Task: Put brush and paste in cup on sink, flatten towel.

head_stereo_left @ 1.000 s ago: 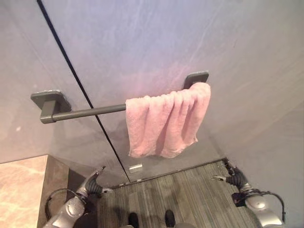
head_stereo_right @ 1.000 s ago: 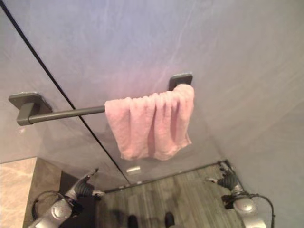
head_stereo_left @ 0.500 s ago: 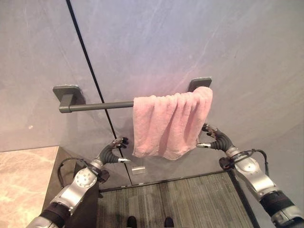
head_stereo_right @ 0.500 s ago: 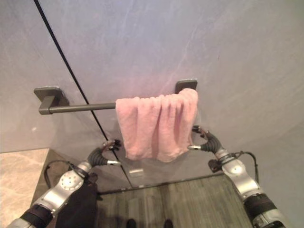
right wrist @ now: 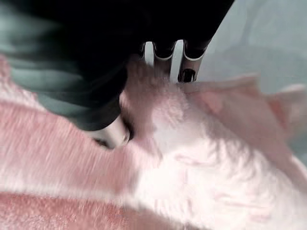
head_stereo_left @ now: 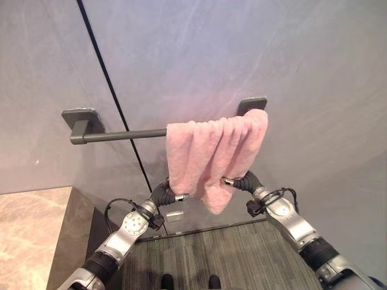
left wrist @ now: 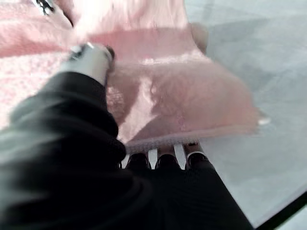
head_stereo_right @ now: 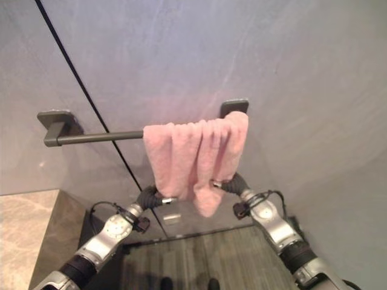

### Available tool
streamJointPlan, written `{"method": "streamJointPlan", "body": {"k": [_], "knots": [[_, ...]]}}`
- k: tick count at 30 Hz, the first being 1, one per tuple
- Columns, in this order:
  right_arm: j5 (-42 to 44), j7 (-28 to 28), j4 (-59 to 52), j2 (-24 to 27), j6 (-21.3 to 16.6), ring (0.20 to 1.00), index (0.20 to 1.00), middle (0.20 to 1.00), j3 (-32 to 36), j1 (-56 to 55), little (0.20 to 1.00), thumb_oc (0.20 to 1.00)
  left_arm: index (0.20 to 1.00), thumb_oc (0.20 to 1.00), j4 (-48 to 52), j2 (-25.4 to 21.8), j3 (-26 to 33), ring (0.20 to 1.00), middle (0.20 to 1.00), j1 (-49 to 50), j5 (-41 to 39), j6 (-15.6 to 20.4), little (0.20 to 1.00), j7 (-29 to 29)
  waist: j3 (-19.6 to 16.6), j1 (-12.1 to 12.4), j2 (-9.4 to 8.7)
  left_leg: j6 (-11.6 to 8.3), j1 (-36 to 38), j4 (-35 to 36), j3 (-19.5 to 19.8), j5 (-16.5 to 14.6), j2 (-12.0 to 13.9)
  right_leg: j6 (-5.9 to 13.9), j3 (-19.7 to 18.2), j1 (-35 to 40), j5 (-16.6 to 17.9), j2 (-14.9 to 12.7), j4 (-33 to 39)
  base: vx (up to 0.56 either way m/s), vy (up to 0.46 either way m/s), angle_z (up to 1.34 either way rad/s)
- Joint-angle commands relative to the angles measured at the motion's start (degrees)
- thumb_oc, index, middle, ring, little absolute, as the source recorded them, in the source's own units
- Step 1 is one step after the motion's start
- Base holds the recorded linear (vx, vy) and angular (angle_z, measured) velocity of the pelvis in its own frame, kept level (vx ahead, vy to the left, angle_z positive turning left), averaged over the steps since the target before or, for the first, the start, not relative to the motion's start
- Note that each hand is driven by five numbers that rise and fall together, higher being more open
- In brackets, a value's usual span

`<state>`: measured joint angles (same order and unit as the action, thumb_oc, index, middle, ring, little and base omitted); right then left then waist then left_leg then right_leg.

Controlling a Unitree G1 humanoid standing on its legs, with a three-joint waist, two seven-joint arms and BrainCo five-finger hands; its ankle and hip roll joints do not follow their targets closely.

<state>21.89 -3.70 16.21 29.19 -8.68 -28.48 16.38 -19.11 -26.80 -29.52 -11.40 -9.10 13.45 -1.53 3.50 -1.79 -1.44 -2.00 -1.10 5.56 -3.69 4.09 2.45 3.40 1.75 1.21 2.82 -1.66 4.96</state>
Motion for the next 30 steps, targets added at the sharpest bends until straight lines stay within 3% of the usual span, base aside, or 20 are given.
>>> {"method": "streamJointPlan", "body": {"k": [1, 9, 12, 14, 15, 17, 20, 21, 22, 23, 24, 26, 30], "knots": [[4.1, 0.6, -2.5, -1.3, -3.1, 0.2, 0.2, 0.2, 2.7, 1.4, 0.2, 0.2, 0.2, 0.2, -1.8, -1.4, 0.2, 0.2, 0.2, -3.3, -0.3, 1.7, 0.2, -1.5, -1.7, 1.9, -2.16, -1.85, 1.2, -0.6, -2.3, -1.4, 0.6, 4.56, -3.3, -0.4, 0.3, -2.5, -1.1, 0.0, 0.0, 0.0], [8.5, -4.4, -13.4, 2.2, -4.6, 0.2, 0.2, 0.2, 6.6, -6.0, 0.2, 0.2, 0.2, 0.2, 6.9, -5.2, 4.9, 0.2, 0.2, 3.5, -0.2, 2.7, 0.2, 0.5, -2.3, 2.3, -2.84, -2.02, 1.7, -0.6, -2.2, -1.7, 0.6, 4.83, -3.1, 0.2, 0.3, -2.8, -0.6, 0.0, 0.0, 0.0], [11.3, -5.6, -19.6, 2.9, -6.3, 0.2, 0.2, 0.2, 8.5, -8.4, 0.2, 0.2, 0.2, 0.2, 14.4, -6.1, 8.5, 0.2, 0.2, 5.5, -1.6, 5.5, 0.2, -0.7, -2.3, 2.4, -3.12, -2.18, 1.5, -0.6, -2.0, -1.7, 0.6, 4.96, -3.0, 0.3, 0.3, -2.8, -0.4, 0.0, -0.004, 0.02], [24.3, -10.2, -24.8, -0.8, -6.8, 0.2, 0.2, 0.2, 9.8, -11.4, 0.2, 0.2, 0.2, 0.2, 22.2, -7.2, 11.8, 0.2, 0.2, 6.2, -3.1, 8.1, 0.2, -1.4, -2.3, 2.7, -3.27, -2.49, 1.1, -0.6, -1.7, -1.5, 0.8, 4.96, -2.8, 0.0, 0.3, -2.9, -0.4, 0.0, 0.0, 0.0], [25.9, -11.1, -25.8, -1.7, -6.7, 0.2, 0.2, 0.2, 9.2, -12.7, 0.2, 0.2, 0.2, 0.2, 24.3, -7.5, 12.8, 0.2, 0.2, 6.8, -3.1, 8.6, 0.2, -1.5, -2.3, 2.9, -3.33, -2.64, 1.0, -0.6, -1.6, -1.5, 0.8, 4.95, -2.6, -0.1, 0.2, -2.9, -0.3, 0.0, 0.0, 0.0], [23.7, -10.9, -32.4, -0.2, -7.9, 0.2, 0.2, 0.2, 9.6, -13.3, 0.2, 0.2, 0.2, 0.2, 29.7, -7.9, 17.0, 0.2, 0.2, 10.5, -2.8, 10.3, 0.2, -2.4, -2.5, 3.2, -3.69, -2.99, 0.7, -0.6, -1.4, -1.4, 0.9, 4.93, -2.2, -0.2, 0.3, -3.0, -0.1, 0.0, 0.0, 0.0], [25.1, -10.1, -33.9, -0.5, -7.8, 0.2, 0.2, 0.2, 8.7, -12.8, 0.2, 0.2, 0.2, 0.2, 31.1, -7.4, 19.2, 0.2, 0.2, 13.8, -1.8, 10.5, 0.2, -4.5, -2.5, 3.7, -3.89, -3.18, 0.2, -0.6, -1.0, -1.2, 1.0, 4.91, -1.8, -0.2, 0.3, -3.1, 0.0, 0.0, -0.004, 0.02], [24.2, -8.9, -32.9, -1.3, -8.1, 0.2, 0.2, 0.2, 8.1, -12.6, 0.2, 0.2, 0.2, 0.2, 30.4, -6.7, 20.6, 0.2, 0.2, 15.9, 0.3, 10.3, 0.2, -6.7, -2.4, 4.4, -3.97, -3.23, 0.0, -0.6, -0.8, -1.2, 0.9, 4.9, -1.5, -0.2, 0.3, -3.1, 0.0, 0.0, -0.012, 0.08], [17.4, -6.3, -31.3, -1.2, -9.0, 0.2, 0.2, 0.2, 7.4, -11.7, 0.2, 0.2, 0.2, 0.2, 28.8, -5.9, 22.4, 0.2, 0.2, 17.9, 3.9, 9.8, 0.2, -10.2, -2.3, 4.8, -4.07, -3.32, -0.1, -0.6, -0.5, -1.1, 0.9, 4.85, -1.2, -0.1, 0.2, -3.2, 0.0, -0.06, -0.017, 0.11], [-3.9, 2.6, -28.6, 0.3, -7.7, 0.2, 0.2, 0.2, 6.2, -8.4, 0.2, 0.2, 0.2, 0.2, 22.8, -2.2, 22.7, 0.2, 0.2, 18.9, 4.4, 9.4, 0.2, -14.5, -1.6, 5.6, -4.08, -3.21, -0.7, -0.6, -0.2, -0.3, 0.8, 4.71, -0.8, -0.4, 0.8, -3.3, 0.0, -0.03, -0.012, 0.13], [-4.0, 2.7, -28.5, 0.2, -7.7, 0.2, 0.2, 0.2, 6.1, -8.4, 0.2, 0.2, 0.2, 0.2, 22.7, -2.2, 22.7, 0.2, 0.2, 18.8, 4.4, 9.4, 0.2, -14.5, -1.7, 5.5, -4.07, -3.24, -0.5, -0.6, -0.2, -0.8, 0.8, 4.75, -0.8, -0.3, 0.5, -3.3, 0.0, -0.05, -0.014, 0.17], [-0.5, 4.1, -23.3, -4.9, -7.8, 0.2, 0.2, 0.2, 2.5, -6.5, 0.2, 0.2, 0.2, 0.2, 20.0, -0.8, 18.8, 0.2, 0.2, 18.7, 4.3, 8.0, 0.2, -15.4, -1.0, 6.9, -3.85, -2.99, -1.0, -0.6, 0.7, -0.5, 0.6, 4.65, -0.1, -0.2, 0.3, -3.4, 0.0, -0.01, -0.012, 0.18], [-6.3, 5.7, -23.3, -4.2, -7.5, 0.2, 0.2, 0.2, 3.0, -6.9, 0.2, 0.2, 0.2, 0.2, 18.6, -2.0, 15.5, 0.2, 0.2, 19.0, 4.8, 7.5, 0.2, -13.1, -0.8, 7.3, -3.79, -2.88, -1.2, -0.6, 1.5, -0.4, 0.5, 4.64, 0.8, 0.0, 0.1, -3.5, 0.0, 0.0, -0.002, 0.22]]}}
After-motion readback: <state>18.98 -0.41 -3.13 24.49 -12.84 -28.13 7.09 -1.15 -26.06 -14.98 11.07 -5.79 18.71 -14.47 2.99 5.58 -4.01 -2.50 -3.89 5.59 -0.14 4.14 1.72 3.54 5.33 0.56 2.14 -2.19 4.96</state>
